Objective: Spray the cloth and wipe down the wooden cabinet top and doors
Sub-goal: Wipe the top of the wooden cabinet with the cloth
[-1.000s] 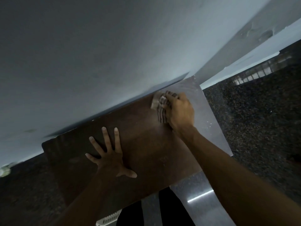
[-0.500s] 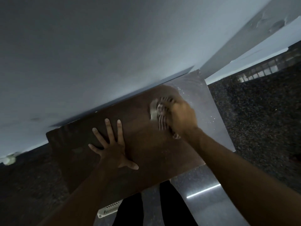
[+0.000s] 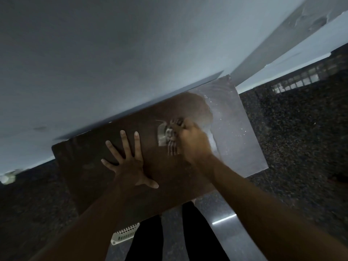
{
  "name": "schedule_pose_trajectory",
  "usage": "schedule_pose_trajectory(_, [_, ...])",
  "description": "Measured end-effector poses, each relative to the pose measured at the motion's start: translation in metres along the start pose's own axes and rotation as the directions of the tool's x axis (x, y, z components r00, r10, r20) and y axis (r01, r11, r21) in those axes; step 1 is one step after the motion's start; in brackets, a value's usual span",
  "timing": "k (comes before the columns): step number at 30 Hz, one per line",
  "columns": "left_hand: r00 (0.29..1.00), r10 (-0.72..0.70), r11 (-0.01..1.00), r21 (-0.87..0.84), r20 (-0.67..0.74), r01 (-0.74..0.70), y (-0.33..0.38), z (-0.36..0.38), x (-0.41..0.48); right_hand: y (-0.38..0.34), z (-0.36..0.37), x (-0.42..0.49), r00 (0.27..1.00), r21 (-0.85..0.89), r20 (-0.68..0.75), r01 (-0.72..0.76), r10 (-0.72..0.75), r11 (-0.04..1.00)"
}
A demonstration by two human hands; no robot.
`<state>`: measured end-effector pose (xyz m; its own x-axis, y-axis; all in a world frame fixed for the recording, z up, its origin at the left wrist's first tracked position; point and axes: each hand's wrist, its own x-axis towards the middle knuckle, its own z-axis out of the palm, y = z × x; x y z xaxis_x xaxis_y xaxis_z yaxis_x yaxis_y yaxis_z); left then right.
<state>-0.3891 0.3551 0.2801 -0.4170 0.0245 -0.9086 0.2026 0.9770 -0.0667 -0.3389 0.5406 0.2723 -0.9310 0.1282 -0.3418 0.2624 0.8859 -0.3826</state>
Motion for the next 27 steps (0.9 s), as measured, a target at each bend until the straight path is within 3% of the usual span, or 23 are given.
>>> schedule_pose_trajectory(3, [1.0, 0.007, 1.0, -0.012, 0.002, -0.007, -0.001, 0.001, 0.001, 0.04, -0.012, 0.015, 0.979, 0.0, -0.113, -0.172, 0.171, 0.985])
schedule_pose_trajectory(6, [1.0, 0.019, 1.0, -0.01, 0.003, -0.019, -0.003, 0.002, 0.002, 0.056, -0.03, 0.055, 0.913, 0.096, -0.217, -0.332, 0.345, 0.939])
schedule_pose_trajectory(10, [1.0, 0.02, 1.0, -0.009, -0.001, -0.02, -0.003, 0.001, 0.003, 0.032, -0.032, 0.088, 0.874, 0.1, -0.26, -0.398, 0.41, 0.912])
schedule_pose_trajectory(12, [1.0, 0.013, 1.0, -0.014, 0.0, -0.013, -0.002, 0.001, 0.002, 0.015, -0.024, 0.08, 0.906, 0.088, -0.217, -0.353, 0.364, 0.931])
schedule_pose_trajectory(16, [1.0, 0.006, 1.0, -0.013, 0.011, -0.006, -0.001, 0.0, 0.0, 0.001, -0.018, 0.037, 0.993, 0.085, -0.012, -0.119, 0.12, 0.989])
schedule_pose_trajectory(19, [1.0, 0.007, 1.0, -0.012, 0.017, -0.007, 0.0, -0.002, -0.002, 0.034, -0.022, 0.016, 0.996, 0.063, -0.049, -0.069, 0.072, 0.996])
schedule_pose_trajectory(23, [1.0, 0.016, 1.0, -0.023, 0.021, -0.015, -0.001, -0.001, -0.002, 0.087, -0.046, 0.034, 0.94, 0.054, -0.224, -0.253, 0.258, 0.966])
schedule_pose_trajectory(27, [1.0, 0.022, 1.0, -0.014, 0.022, -0.021, -0.002, -0.001, -0.001, 0.095, -0.063, 0.076, 0.8, 0.109, -0.303, -0.511, 0.518, 0.852])
